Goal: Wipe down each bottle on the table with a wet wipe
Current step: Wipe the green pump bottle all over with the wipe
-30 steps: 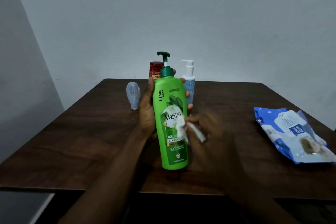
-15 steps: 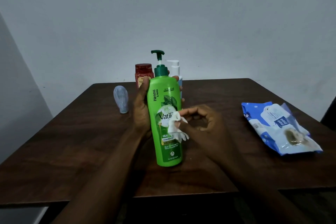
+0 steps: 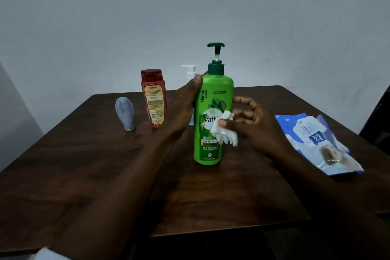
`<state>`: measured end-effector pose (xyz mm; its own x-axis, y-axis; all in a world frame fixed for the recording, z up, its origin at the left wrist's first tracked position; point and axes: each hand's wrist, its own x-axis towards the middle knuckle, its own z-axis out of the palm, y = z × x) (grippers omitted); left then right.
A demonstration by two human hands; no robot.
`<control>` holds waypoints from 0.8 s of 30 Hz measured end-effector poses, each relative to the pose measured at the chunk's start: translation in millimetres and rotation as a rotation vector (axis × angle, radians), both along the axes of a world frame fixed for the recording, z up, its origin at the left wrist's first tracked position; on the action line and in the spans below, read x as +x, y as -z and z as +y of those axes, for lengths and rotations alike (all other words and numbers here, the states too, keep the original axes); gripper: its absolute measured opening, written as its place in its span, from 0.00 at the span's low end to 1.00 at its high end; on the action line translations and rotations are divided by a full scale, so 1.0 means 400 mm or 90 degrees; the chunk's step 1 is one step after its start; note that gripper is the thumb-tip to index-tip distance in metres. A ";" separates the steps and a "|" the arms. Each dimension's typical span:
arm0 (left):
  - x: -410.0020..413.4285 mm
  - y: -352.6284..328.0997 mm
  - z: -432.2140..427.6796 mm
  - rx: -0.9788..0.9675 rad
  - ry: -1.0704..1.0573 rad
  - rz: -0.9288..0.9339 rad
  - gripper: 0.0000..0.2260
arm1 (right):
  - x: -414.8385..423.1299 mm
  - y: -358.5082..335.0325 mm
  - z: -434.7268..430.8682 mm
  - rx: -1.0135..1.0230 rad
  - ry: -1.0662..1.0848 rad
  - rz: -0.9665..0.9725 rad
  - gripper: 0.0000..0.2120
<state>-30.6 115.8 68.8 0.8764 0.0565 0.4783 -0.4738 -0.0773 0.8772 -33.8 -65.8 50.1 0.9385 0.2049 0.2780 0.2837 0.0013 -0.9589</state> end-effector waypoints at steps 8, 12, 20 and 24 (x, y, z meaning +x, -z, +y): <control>0.061 -0.045 0.015 0.136 0.035 -0.006 0.16 | 0.112 0.003 -0.042 -0.112 0.116 -0.088 0.20; 0.126 -0.053 -0.006 0.184 -0.023 -0.001 0.16 | 0.175 0.001 -0.046 -0.149 0.158 -0.124 0.22; 0.212 -0.045 -0.008 0.249 -0.180 -0.029 0.19 | 0.293 0.015 -0.027 -0.163 0.178 -0.159 0.23; 0.245 -0.046 -0.008 0.243 -0.193 -0.028 0.19 | 0.322 0.017 -0.020 -0.167 0.179 -0.163 0.24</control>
